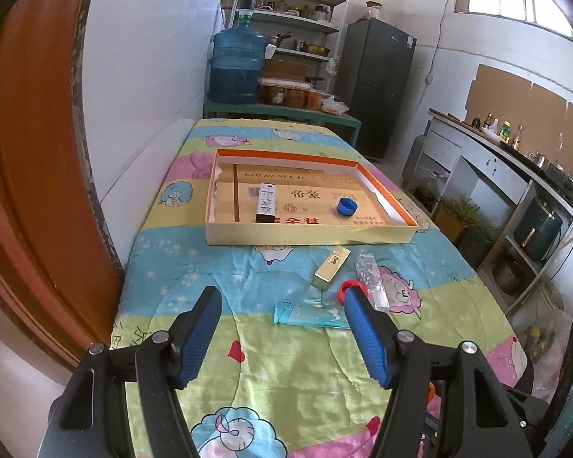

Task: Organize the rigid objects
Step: 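Grasp the orange cap with the right tool while the left grasps the clear lid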

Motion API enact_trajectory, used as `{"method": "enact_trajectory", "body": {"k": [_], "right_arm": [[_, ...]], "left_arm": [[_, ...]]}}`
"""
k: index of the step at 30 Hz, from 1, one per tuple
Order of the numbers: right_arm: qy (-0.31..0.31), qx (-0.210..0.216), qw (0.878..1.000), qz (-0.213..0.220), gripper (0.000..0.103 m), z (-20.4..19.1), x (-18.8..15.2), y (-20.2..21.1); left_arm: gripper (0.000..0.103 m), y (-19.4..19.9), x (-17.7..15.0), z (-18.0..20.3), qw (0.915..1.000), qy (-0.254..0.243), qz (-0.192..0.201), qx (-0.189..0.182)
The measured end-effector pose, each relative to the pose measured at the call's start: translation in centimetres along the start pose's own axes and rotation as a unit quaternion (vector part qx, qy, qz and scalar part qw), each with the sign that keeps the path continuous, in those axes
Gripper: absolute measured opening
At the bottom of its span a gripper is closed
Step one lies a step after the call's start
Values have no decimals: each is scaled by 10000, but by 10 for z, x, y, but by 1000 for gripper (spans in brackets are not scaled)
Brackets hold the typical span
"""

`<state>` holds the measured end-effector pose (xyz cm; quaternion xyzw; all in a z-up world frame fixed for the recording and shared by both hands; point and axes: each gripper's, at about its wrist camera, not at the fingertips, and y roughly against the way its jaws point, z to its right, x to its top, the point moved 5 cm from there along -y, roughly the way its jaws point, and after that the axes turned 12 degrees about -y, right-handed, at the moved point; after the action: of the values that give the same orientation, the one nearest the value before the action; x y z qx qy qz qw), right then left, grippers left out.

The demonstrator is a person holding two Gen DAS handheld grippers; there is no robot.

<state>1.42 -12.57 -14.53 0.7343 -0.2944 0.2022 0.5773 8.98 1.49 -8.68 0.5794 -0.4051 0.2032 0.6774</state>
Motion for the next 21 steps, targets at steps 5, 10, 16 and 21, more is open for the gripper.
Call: {"method": "enact_trajectory", "body": {"k": [5, 10, 16, 21], "right_arm": [[56, -106, 9999, -46, 31, 0, -2, -3], [57, -99, 9999, -48, 31, 2, -1, -4], [-146, 138, 9998, 85, 31, 7, 8, 5], [-341, 171, 9983, 435, 31, 19, 23, 24]], "left_arm": [[67, -3, -3, -4, 10000, 76, -36, -52], [67, -6, -5, -2, 9999, 84, -74, -122], [67, -4, -8, 4, 9995, 47, -28, -315], [67, 4, -13, 18, 9978, -83, 57, -648]]}}
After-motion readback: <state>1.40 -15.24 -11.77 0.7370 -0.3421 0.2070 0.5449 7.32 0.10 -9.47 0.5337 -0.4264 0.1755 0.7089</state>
